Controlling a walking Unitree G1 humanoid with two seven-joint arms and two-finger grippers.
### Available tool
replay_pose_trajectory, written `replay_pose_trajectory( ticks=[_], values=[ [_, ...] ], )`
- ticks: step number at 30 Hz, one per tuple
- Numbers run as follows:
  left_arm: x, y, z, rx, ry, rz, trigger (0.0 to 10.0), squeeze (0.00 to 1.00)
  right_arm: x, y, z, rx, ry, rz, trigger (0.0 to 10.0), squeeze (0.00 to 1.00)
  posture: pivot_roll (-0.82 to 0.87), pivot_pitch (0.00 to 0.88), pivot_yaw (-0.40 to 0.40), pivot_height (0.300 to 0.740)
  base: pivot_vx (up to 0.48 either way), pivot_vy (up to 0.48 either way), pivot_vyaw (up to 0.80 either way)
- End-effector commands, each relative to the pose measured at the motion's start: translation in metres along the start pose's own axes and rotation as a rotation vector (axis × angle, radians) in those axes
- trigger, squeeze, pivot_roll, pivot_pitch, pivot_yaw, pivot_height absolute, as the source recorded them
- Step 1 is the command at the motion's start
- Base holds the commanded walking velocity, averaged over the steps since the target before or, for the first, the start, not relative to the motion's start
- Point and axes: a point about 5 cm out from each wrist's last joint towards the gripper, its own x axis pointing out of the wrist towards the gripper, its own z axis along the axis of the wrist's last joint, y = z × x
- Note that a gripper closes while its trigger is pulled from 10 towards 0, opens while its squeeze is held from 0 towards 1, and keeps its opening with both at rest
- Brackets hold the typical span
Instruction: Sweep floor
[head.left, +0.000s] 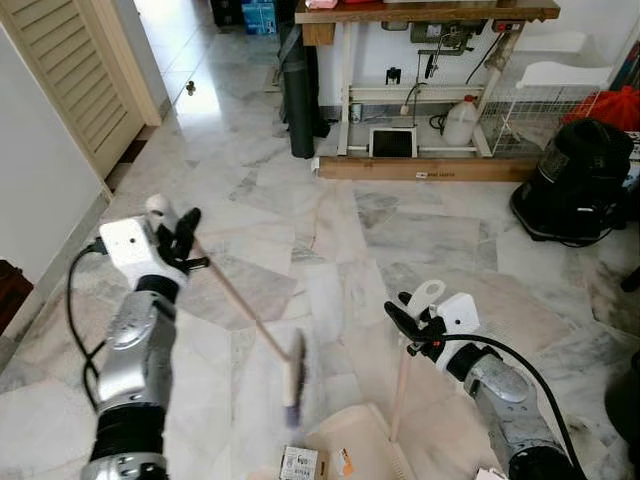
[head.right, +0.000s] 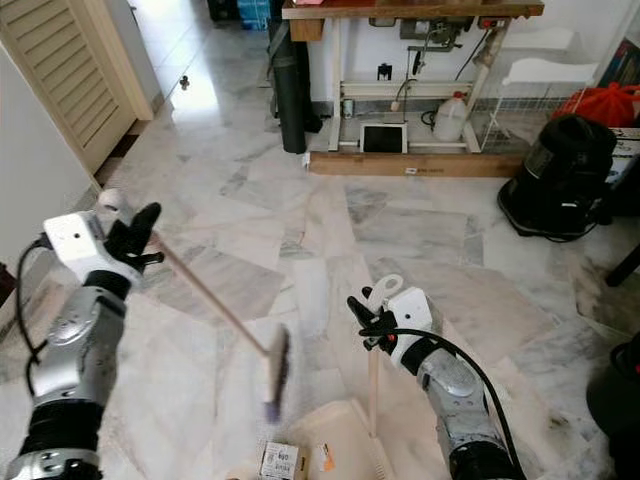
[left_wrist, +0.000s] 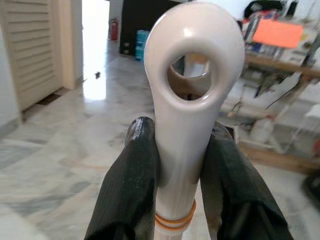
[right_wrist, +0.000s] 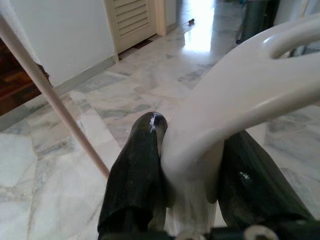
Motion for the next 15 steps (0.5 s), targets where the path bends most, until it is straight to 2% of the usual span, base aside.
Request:
replay_pose_trajectory(
  ticks=[1,4,7,12,15],
  values=[
    [-0.002,0.003,0.003,0.072,0.04,-0.036,10.0,0.0,0.002,0.002,0.002,-0.022,-0.015,0.001,10.0,0.0,-0.04,0.058,0.07,0.74,0.0,0.0,0.0],
    [-0.005,0.006,-0.004,0.104,0.112,-0.067,10.0,0.0,0.001,0.001,0.001,-0.027,-0.012,-0.008,10.0,0.0,-0.03,0.053,0.072,0.74,0.0,0.0,0.0],
    [-0.011,0.006,-0.022,0.129,0.237,-0.135,10.0,0.0,0.001,0.002,-0.001,-0.025,-0.006,-0.007,10.0,0.0,-0.04,0.044,0.074,0.74,0.0,0.0,0.0],
    [-0.013,0.001,-0.028,0.134,0.293,-0.204,10.0,0.0,0.001,0.003,-0.001,-0.024,-0.007,-0.005,10.0,0.0,-0.04,0.035,0.075,0.74,0.0,0.0,0.0],
    [-0.018,-0.001,-0.031,0.145,0.363,-0.279,10.0,0.0,0.002,0.003,-0.001,-0.027,-0.005,-0.004,10.0,0.0,-0.03,0.022,0.078,0.74,0.0,0.0,0.0]
  ],
)
